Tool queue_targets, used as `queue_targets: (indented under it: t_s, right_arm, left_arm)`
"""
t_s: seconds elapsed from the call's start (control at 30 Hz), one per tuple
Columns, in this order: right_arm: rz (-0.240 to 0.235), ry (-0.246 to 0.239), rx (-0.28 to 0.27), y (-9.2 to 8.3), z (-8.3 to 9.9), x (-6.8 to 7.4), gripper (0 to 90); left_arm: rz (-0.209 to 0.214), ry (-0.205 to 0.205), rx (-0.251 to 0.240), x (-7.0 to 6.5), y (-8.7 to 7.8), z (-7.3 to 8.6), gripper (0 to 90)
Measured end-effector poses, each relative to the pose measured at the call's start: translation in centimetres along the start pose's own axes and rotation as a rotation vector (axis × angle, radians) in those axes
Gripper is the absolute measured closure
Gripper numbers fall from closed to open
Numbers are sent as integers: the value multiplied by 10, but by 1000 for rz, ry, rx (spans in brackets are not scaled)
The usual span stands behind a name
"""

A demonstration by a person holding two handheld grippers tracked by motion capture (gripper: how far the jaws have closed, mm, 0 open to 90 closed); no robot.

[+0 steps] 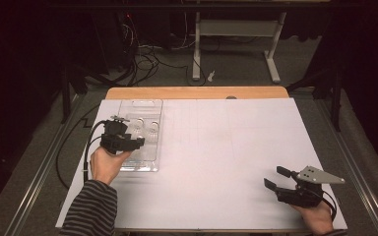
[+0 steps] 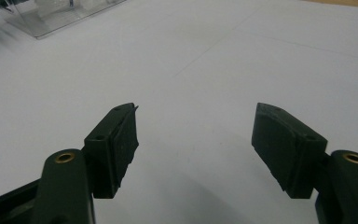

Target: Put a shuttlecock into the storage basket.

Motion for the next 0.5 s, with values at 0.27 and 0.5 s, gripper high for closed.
queue_targets:
  t_s: [0.27, 0.5]
  right_arm:
    - [0, 3, 1, 0, 0, 0, 318]
    - [-1, 4, -1, -1, 0, 0, 318]
  left_arm:
    - [13, 15, -15, -8, -1, 0, 434]
    - [21, 15, -19, -13, -2, -1, 441]
Point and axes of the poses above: each handheld gripper's, and its own axes: y roughly forward along the jaws, z roughly out of its underside, x roughly to its left, the point moved 6 cm from there along y, roughly forward along the jaws, and after that the axes turned 4 degrees about -x, right-handed, at the moved point
